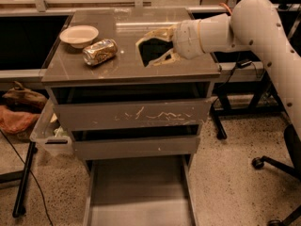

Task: Pick sponge from bottom drawer and place on counter

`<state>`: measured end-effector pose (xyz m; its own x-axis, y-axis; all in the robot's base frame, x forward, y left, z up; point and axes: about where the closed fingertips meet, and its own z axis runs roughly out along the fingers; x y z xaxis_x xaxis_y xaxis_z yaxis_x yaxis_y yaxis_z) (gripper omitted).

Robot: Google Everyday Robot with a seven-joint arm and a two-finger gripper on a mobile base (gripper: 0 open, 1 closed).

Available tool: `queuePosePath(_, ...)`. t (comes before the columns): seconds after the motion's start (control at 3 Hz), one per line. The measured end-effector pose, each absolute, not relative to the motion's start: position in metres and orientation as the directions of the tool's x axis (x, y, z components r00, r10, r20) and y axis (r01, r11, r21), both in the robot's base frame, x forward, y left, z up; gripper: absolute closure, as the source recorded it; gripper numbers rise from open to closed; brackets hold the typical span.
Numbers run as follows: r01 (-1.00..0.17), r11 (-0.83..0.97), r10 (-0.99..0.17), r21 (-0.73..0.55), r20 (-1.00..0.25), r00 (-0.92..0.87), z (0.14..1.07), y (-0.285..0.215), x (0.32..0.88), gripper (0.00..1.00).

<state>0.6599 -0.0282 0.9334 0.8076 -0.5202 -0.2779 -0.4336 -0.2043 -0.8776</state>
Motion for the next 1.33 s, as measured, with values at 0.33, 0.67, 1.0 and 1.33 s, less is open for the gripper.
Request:
queuePosePath(0.33,-0.484,-0.185,-0.546,-0.856,-0.320,0.774,0.915,-0.043,0.706,1.00)
queuePosePath(0.67,-0.607,-0.164,-0.549,-0.777,-0.440,0.711,0.866,-0.047,0.741,1.00)
queuePosePath(1.0,-0.610,-0.158,-0.549,-0.777,-0.445,0.708,0.868,-0.048,0.746,1.00)
queuePosePath(1.33,-0.610,-0.158,-0.549,-0.777,-0.445,0.708,0.868,-0.048,0.746,0.81)
